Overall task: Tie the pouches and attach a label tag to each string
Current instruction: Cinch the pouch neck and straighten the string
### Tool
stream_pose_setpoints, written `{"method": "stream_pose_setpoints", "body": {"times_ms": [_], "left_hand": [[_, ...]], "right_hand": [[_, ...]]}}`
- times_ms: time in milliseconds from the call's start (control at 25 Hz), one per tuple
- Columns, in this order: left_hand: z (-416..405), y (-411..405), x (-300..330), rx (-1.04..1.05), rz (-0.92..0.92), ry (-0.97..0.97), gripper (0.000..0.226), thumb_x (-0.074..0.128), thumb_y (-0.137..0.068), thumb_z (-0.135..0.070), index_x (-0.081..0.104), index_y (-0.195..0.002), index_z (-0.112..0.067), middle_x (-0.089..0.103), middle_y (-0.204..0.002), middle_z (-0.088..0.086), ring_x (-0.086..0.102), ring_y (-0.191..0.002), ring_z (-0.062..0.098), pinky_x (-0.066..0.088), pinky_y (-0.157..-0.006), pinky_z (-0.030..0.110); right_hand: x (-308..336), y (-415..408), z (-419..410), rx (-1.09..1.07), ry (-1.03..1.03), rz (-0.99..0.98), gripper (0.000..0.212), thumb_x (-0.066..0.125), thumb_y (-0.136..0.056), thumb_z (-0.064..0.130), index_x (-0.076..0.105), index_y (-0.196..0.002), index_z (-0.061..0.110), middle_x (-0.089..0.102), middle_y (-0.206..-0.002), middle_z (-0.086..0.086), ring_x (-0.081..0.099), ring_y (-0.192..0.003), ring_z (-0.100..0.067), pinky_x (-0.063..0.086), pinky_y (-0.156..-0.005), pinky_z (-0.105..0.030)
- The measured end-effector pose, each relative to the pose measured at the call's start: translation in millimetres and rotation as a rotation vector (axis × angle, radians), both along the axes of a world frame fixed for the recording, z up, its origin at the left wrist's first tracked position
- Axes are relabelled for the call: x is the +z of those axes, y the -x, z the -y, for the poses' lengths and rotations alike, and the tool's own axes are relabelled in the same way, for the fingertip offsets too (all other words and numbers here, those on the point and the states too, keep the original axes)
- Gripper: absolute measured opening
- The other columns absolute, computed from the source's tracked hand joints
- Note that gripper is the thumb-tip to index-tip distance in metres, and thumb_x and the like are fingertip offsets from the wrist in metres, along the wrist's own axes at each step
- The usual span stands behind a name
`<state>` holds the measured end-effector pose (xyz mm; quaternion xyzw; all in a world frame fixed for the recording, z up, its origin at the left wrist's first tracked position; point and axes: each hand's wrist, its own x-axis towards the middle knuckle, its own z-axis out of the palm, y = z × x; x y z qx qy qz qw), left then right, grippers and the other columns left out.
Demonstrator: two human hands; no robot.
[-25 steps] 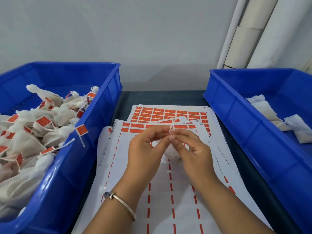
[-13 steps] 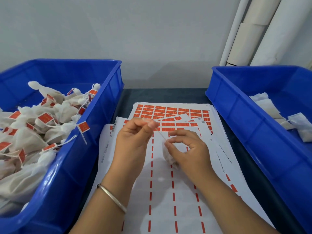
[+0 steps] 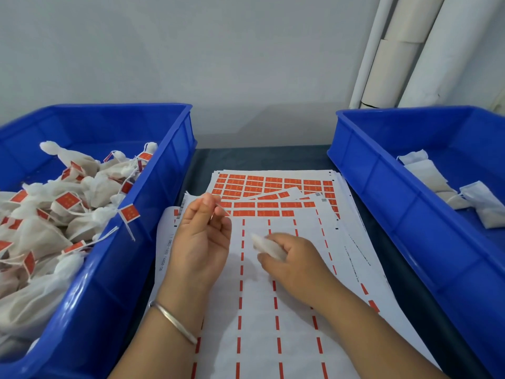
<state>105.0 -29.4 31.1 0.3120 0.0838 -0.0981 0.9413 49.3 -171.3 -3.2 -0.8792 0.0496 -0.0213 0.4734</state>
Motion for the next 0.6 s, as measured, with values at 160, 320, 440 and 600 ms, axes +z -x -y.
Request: {"method": "stream_pose_setpoints", "body": {"times_ms": [160, 320, 440, 600], "left_hand": [[2, -4, -5, 0.066, -0.051, -0.031, 0.016, 0.07, -0.065, -0.022, 0.074, -0.078, -0.015, 0.072, -0.085, 0.004, 0.068, -0.069, 0.011, 0.054, -0.057, 0.021], [4, -6, -7, 0.058, -0.018, -0.117, 0.011, 0.065, -0.074, -0.022, 0.071, -0.082, -0.016, 0.073, -0.094, 0.007, 0.071, -0.083, 0.018, 0.055, -0.059, 0.024], [5, -9, -11, 0.061, -0.046, -0.247, 0.01, 0.066, -0.077, -0.021, 0.068, -0.086, -0.017, 0.074, -0.09, 0.003, 0.071, -0.081, 0.017, 0.054, -0.057, 0.024], [9, -9, -20, 0.033, 0.056, -0.889, 0.006, 0.066, -0.084, -0.025, 0.069, -0.079, -0.025, 0.071, -0.078, -0.013, 0.069, -0.074, 0.008, 0.05, -0.058, 0.016]], "right_hand": [[11, 2, 8, 0.063, -0.201, -0.193, 0.029, 0.052, -0.094, 0.037, 0.068, -0.071, 0.028, 0.065, -0.072, 0.017, 0.063, -0.074, -0.009, 0.045, -0.062, -0.012], [19, 1, 19, 0.042, -0.901, -0.184, 0.03, 0.055, -0.089, 0.023, 0.072, -0.065, 0.02, 0.068, -0.075, -0.002, 0.064, -0.076, -0.015, 0.053, -0.077, -0.029], [18, -1, 26, -0.003, -1.278, -0.152, 0.018, 0.06, -0.077, 0.023, 0.072, -0.069, 0.012, 0.065, -0.075, -0.009, 0.065, -0.066, -0.016, 0.056, -0.067, -0.031], [14, -6, 34, -0.162, -1.467, -0.11, 0.014, 0.068, -0.072, 0.023, 0.076, -0.077, 0.013, 0.068, -0.081, -0.008, 0.066, -0.069, -0.017, 0.056, -0.069, -0.035]]}}
